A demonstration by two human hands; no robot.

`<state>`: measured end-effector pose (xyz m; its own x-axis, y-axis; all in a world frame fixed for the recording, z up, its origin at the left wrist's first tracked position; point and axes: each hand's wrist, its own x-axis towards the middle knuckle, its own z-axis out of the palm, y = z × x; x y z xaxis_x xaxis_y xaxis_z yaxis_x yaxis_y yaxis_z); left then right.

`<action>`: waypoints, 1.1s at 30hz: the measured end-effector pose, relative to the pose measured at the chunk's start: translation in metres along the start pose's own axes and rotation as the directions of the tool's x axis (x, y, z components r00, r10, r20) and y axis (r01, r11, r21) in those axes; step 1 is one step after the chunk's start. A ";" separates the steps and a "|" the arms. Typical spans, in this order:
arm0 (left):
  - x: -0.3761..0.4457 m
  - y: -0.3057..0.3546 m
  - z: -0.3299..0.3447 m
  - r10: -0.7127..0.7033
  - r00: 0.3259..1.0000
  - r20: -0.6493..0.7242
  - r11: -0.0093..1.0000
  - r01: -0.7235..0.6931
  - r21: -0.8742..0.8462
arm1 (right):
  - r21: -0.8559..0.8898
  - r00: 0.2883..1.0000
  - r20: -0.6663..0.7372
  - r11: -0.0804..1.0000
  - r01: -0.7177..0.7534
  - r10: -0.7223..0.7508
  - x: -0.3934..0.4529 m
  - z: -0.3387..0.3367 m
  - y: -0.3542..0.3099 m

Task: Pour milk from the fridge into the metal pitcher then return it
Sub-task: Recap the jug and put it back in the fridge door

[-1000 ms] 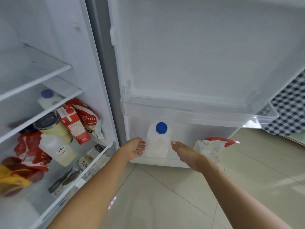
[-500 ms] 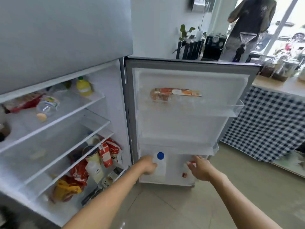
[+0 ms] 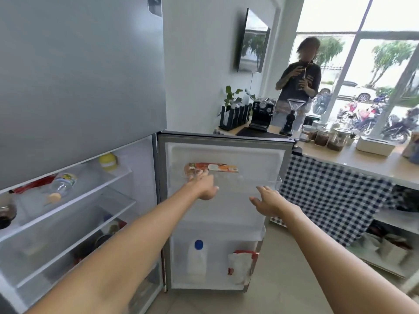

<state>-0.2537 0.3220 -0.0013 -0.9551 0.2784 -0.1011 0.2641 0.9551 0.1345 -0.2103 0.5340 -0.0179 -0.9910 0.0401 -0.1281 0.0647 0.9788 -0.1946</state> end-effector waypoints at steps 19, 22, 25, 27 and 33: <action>0.181 0.050 -0.066 0.147 0.980 -0.134 0.988 -0.140 0.061 | 0.260 0.939 -0.243 0.949 -0.178 0.243 0.138 -0.075 0.109; 0.205 0.073 -0.064 0.203 0.975 -0.086 0.979 -0.202 0.018 | 0.353 0.931 -0.247 0.920 -0.173 0.270 0.160 -0.072 0.124; 0.226 0.095 -0.060 0.256 0.963 -0.079 0.966 -0.259 -0.026 | 0.451 0.922 -0.249 0.878 -0.161 0.296 0.178 -0.071 0.133; 0.237 0.104 -0.055 0.295 0.951 -0.097 0.954 -0.298 -0.019 | 0.527 0.926 -0.219 0.836 -0.151 0.306 0.188 -0.069 0.135; 0.243 0.107 -0.037 0.330 0.927 -0.177 0.943 -0.315 0.107 | 0.719 0.933 -0.129 0.680 -0.145 0.335 0.199 -0.054 0.135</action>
<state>-0.4627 0.4880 0.0248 -0.8223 0.5551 0.1253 0.5643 0.8238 0.0536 -0.4051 0.6854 -0.0175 -0.9185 0.3910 -0.0594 0.2719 0.5153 -0.8127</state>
